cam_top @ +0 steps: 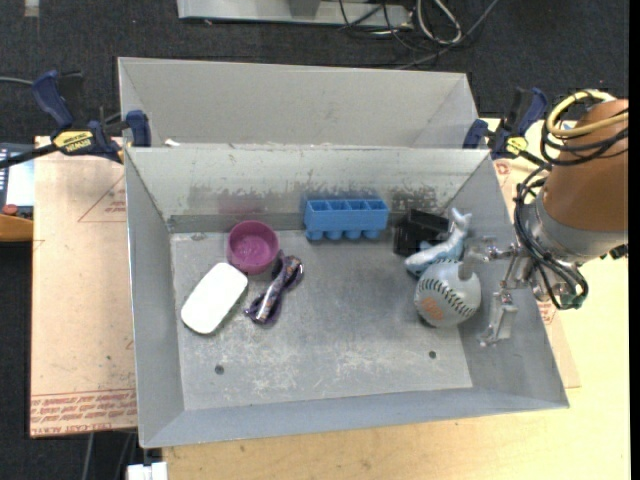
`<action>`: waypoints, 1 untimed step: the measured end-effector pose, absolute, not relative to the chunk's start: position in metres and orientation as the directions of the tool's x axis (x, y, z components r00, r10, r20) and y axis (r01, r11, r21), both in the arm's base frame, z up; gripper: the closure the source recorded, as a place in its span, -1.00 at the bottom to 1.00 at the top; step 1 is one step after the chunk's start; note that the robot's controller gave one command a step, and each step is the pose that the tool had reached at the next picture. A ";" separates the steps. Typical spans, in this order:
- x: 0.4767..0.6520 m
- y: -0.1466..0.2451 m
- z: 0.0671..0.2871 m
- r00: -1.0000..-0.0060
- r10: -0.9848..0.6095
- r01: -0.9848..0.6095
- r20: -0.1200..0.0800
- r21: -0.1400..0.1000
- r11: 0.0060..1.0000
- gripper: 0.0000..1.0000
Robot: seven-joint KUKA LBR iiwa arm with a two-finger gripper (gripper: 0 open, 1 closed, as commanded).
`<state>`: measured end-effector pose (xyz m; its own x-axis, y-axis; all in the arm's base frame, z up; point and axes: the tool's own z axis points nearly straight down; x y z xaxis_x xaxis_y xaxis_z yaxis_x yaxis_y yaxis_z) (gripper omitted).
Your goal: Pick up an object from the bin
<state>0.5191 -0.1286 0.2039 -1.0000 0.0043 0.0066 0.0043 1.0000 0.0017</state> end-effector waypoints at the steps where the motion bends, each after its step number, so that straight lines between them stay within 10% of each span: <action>1: 0.521 -0.128 0.209 -1.000 -0.001 -0.001 -0.001 0.000 1.000 -1.00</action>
Offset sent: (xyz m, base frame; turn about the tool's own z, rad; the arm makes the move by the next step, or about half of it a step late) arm 0.0188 -0.0107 -0.1339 0.1323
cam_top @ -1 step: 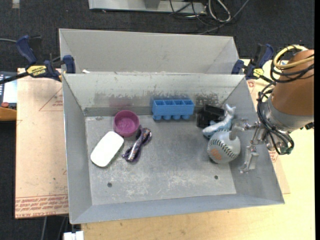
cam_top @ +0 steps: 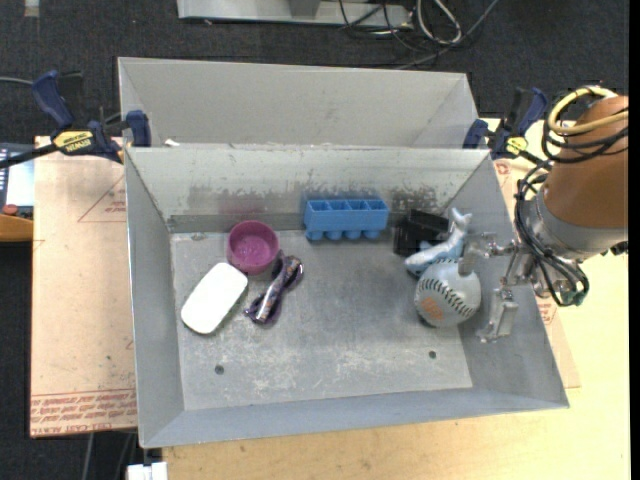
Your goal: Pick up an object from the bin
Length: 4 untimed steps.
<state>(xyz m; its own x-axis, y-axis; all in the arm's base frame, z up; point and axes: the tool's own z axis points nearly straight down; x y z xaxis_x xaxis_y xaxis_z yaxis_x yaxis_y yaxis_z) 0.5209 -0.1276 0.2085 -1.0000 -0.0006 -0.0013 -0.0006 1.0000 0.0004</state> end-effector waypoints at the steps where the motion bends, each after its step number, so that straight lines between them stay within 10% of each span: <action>1: 0.544 -0.136 0.098 -0.993 0.116 0.116 -0.025 0.003 0.993 -1.00; 4: 0.552 -0.136 0.083 -0.965 0.252 0.252 -0.066 0.017 0.968 -1.00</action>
Offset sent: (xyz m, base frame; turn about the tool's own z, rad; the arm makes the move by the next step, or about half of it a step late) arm 0.0043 -0.0025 -0.0646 0.3383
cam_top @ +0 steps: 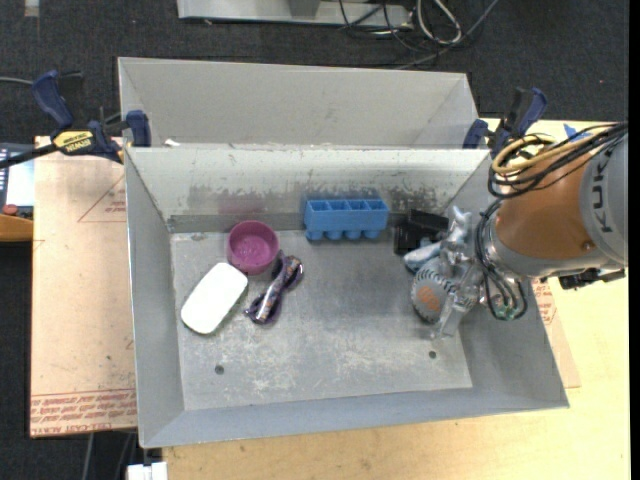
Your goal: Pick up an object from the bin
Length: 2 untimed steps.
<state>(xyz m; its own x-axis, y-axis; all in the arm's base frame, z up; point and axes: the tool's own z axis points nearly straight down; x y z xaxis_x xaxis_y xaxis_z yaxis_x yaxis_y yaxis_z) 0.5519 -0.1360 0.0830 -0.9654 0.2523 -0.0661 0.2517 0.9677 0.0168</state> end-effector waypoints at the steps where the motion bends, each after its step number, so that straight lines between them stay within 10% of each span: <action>1: 0.551 -0.138 0.083 -0.908 0.412 0.410 -0.071 0.037 0.911 1.00; 2: 0.551 -0.138 0.082 -0.909 0.411 0.410 -0.071 0.037 0.911 1.00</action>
Offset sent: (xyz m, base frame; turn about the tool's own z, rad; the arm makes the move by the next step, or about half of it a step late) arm 0.0000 0.0000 0.0000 0.0000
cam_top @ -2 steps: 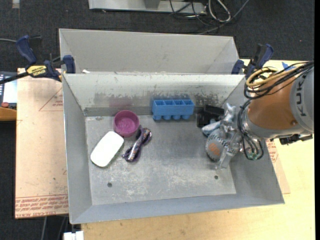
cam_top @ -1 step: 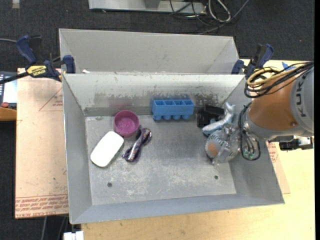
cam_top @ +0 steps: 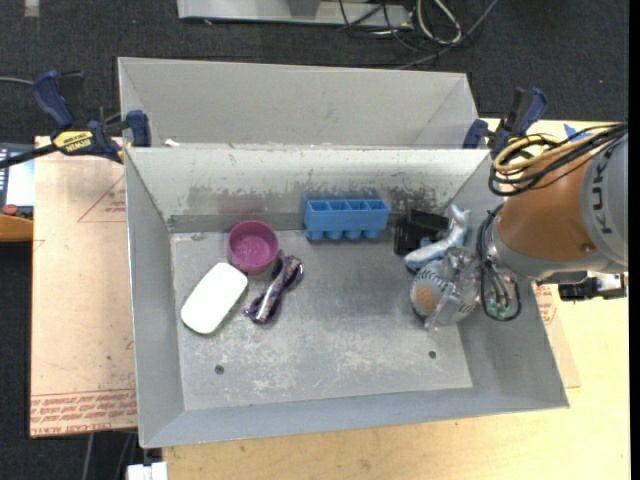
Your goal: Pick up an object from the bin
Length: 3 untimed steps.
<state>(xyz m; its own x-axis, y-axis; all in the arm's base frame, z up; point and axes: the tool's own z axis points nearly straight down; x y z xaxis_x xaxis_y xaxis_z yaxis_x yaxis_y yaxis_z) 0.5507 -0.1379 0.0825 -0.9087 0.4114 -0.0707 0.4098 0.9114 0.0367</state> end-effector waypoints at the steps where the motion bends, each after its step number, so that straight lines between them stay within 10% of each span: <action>1: 0.550 -0.138 0.085 -0.909 0.411 0.410 -0.071 0.037 0.911 1.00; 3: 0.547 -0.139 0.114 -0.909 0.412 0.411 -0.064 0.032 0.911 1.00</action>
Offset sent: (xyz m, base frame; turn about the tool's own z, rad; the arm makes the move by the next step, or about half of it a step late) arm -0.0001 0.0002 0.0615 -0.0001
